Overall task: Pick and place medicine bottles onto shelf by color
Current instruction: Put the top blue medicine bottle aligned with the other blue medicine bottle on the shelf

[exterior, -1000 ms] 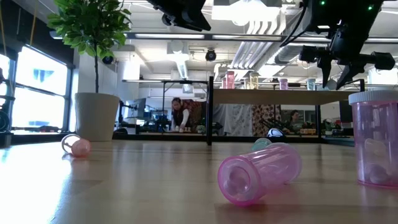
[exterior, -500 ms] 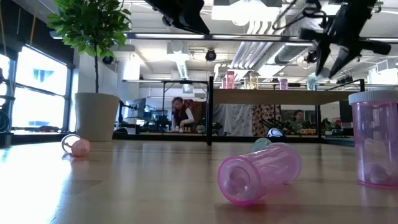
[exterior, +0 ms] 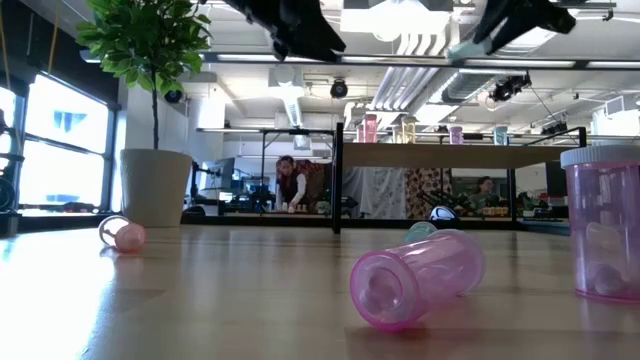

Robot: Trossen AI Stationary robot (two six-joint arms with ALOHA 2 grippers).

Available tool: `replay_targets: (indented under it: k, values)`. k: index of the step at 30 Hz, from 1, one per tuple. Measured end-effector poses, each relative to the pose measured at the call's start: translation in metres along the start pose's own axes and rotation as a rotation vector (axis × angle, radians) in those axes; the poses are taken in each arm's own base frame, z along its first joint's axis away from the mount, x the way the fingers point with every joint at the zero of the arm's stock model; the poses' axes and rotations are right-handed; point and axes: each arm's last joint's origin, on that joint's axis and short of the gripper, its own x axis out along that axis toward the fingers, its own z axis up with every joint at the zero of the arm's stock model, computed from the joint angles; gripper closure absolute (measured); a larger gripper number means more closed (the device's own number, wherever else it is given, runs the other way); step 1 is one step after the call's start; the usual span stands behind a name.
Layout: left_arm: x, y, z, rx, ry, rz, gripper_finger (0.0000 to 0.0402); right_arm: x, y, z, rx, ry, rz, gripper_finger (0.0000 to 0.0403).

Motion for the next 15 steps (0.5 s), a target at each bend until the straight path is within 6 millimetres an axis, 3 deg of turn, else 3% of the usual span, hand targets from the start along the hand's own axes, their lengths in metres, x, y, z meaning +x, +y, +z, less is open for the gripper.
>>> replay_targets:
  k: [10, 15]
  values:
    - [-0.001, -0.009, 0.002, -0.289, -0.001, -0.321, 0.0187, -0.007, 0.026, 0.013, -0.53, -0.043, 0.34, 0.0299]
    - [-0.004, -0.017, 0.003, -0.454, 0.052, -0.548, 0.0187, 0.002, 0.043, 0.008, -0.604, 0.058, 0.513, 0.0299]
